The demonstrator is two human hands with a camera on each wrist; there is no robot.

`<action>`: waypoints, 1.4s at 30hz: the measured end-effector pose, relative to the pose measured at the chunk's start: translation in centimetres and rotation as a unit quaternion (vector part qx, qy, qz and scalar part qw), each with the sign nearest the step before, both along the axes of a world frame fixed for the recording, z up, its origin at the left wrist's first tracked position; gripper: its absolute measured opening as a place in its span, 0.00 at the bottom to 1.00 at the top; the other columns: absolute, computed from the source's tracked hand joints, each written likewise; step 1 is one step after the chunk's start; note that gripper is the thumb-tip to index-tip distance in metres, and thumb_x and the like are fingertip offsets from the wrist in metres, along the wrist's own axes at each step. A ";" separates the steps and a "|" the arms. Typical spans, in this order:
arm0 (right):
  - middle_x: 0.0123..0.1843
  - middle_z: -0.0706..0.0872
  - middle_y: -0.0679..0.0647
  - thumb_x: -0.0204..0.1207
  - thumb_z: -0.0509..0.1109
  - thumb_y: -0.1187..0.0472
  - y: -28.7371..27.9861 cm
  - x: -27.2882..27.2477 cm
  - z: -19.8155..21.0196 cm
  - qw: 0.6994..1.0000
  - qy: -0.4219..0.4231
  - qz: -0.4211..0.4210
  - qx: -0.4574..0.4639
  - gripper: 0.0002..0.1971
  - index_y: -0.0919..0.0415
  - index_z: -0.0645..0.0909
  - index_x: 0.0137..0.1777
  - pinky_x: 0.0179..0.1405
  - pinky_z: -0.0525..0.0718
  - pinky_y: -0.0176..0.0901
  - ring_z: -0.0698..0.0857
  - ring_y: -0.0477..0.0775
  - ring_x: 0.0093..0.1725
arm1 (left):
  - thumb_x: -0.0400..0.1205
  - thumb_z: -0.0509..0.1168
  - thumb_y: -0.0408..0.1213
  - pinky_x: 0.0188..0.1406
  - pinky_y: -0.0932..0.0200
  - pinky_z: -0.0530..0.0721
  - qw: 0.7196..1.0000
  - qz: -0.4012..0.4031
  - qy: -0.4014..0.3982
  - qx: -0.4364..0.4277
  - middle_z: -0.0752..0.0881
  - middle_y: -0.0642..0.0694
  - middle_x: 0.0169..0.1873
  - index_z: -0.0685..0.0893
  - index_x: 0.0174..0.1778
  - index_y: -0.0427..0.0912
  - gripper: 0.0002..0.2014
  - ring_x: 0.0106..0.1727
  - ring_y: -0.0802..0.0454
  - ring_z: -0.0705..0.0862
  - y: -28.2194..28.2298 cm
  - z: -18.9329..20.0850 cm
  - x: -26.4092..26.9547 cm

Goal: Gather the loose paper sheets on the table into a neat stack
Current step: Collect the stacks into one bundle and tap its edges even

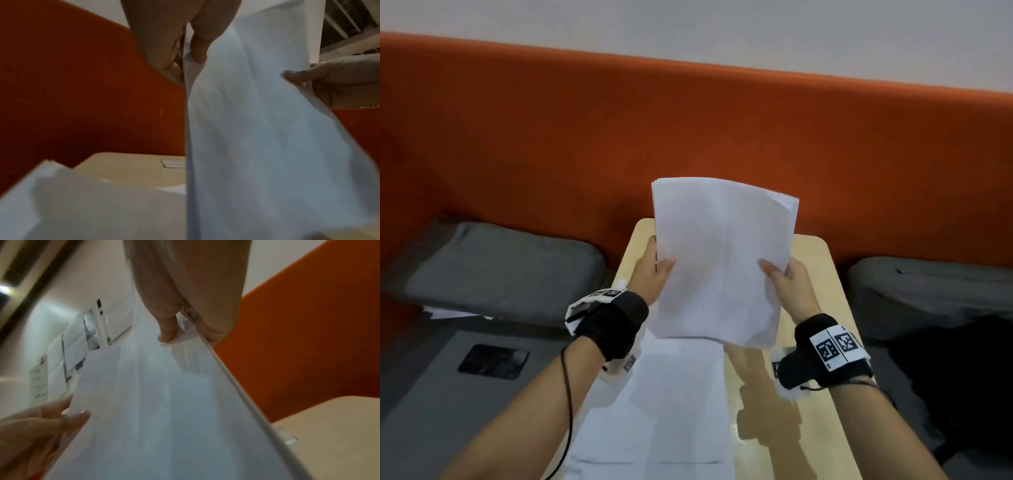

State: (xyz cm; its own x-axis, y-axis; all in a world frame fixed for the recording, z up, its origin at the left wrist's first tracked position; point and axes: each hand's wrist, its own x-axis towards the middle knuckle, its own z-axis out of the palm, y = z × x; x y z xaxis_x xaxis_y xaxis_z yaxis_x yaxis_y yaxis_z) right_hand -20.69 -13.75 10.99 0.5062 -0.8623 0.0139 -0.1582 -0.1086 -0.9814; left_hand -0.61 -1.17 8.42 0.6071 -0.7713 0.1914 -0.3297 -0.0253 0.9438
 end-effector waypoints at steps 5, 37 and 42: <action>0.65 0.81 0.53 0.79 0.65 0.71 0.8 2.0 0.8 0.996 0.014 0.070 -0.057 0.21 0.61 0.72 0.71 0.64 0.77 0.47 0.80 0.52 0.63 | 0.80 0.63 0.23 0.52 0.65 0.82 0.997 0.021 0.066 0.014 0.83 0.49 0.55 0.71 0.67 0.43 0.21 0.55 0.57 0.84 2.3 2.2 2.6; 0.78 0.56 0.66 0.76 0.68 0.44 9.4 3.3 -11.9 0.862 0.497 0.092 0.043 0.45 0.70 0.49 0.80 0.69 0.74 0.55 0.70 0.69 0.72 | 0.76 0.72 0.41 0.57 0.51 0.81 0.880 0.123 0.180 0.423 0.77 0.26 0.65 0.67 0.70 0.21 0.35 0.65 0.34 0.80 8.3 -7.6 2.6; 0.78 0.58 0.65 0.76 0.68 0.42 9.7 3.0 -12.1 0.860 0.501 0.094 0.022 0.45 0.70 0.50 0.80 0.67 0.76 0.55 0.71 0.68 0.72 | 0.75 0.73 0.44 0.59 0.52 0.78 0.876 0.117 0.202 0.422 0.74 0.29 0.70 0.60 0.75 0.25 0.42 0.68 0.35 0.77 8.2 -8.2 2.5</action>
State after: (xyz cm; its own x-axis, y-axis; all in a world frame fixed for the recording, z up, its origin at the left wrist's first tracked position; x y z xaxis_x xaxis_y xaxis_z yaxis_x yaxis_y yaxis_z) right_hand -17.72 -4.08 -1.08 0.3761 -0.7519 -0.5415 -0.9105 -0.1914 -0.3666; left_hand 1.90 7.00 0.24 0.6539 -0.3799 -0.6543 0.1353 -0.7921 0.5952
